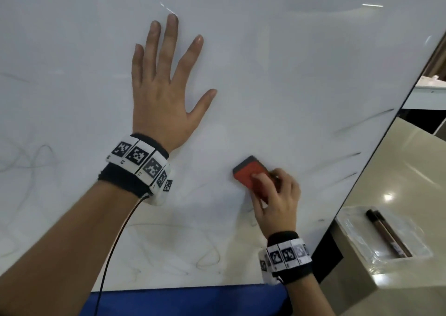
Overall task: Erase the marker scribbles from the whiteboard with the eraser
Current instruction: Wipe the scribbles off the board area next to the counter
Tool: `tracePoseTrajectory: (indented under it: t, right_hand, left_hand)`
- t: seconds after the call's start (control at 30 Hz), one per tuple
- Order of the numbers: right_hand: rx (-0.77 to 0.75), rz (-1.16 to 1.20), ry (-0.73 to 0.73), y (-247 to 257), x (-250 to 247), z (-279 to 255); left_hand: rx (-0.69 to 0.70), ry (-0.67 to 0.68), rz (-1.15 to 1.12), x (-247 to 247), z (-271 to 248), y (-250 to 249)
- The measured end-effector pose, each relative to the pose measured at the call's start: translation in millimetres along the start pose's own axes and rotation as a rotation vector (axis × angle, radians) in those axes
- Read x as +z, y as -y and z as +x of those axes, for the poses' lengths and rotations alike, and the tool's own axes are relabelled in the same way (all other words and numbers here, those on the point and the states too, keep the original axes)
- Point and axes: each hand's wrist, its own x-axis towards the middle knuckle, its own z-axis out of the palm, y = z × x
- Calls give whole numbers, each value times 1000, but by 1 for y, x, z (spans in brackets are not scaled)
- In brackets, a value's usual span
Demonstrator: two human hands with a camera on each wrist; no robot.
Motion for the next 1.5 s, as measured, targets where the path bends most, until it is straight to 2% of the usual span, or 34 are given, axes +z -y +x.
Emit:
tracePoseTrajectory:
  t: [0.13,0.2,0.23,0.27,0.37,0.4,0.43,0.47,0.57,0.63,0.67,0.7,0.8,0.83,0.87,0.9,1.03,1.13,1.2,1.23,1.37,1.43,1.5]
  right_hand:
    - [409,141,-355,-51,-39,46]
    - [514,166,-464,-46,-34,53]
    - [480,151,-429,-34,-25,48]
    - [383,134,-328,-18,-14,37]
    - [-127,-28,120,8,7,-6]
    - [-240,-87,177,3,5,-8]
    - [-258,-97,171,-5,-2,0]
    - [-204,-71,116,-13,-12,13]
    - [115,68,-134,-37,-49,62]
    - [330,175,-293,-45,-57,82]
    - [383,185,-328,-40,-53,81]
    - [377,178,-317,-34,-45,70]
    - [146,83,-11,-14,-17,5]
    - [70,25,70,-17,-15,-10]
    - [52,-2,93,-24,-17,-12]
    - [97,16,51,-34,-24,-3]
    - [359,118,-345,-80,-76,82]
    - [421,190,-435,-93,-106,135]
    - [401,153,-443,-91,-98,124]
    - [438,147,-448,-91,-86,102]
    - [752,271,-358,-77,-36,-22]
    - [806,308,-328,-77,-36,-24]
    - [820,334,-404,-79,-48,12]
  left_hand:
    - [-11,-9,-11,0,-1,-2]
    - [-24,-12,-6,0,-1,-5]
    - [-30,-15,-9,0,-1,-7]
    - [-34,-18,-13,0,-1,-8]
    - [-42,-18,-13,0,-2,-10]
    - [-42,-17,-13,0,-2,-10]
    - [-42,-17,-17,0,-3,-9]
    - [-43,-18,-20,-1,-3,-9]
    - [-49,-14,-23,-1,-4,-10]
    - [-56,-11,-25,-1,-3,-13]
    - [-62,-10,-29,-2,-3,-15]
    - [-69,-11,-34,-1,-2,-15]
    - [-77,-16,-32,-1,-3,-16]
    - [-75,-16,-32,-2,-4,-15]
    - [-71,-15,-32,-2,-4,-15]
    - [-66,-13,-31,-2,-4,-14]
    - [-71,-1,-37,-3,-4,-15]
    - [-97,-6,-35,-2,-5,-18]
    - [-112,-13,-31,-1,-5,-22]
    - [-120,-16,-30,-1,-5,-23]
    - [-138,-10,-28,1,-6,-26]
    - [-140,-3,-24,1,-5,-27]
    - [-150,-1,-36,2,-5,-31]
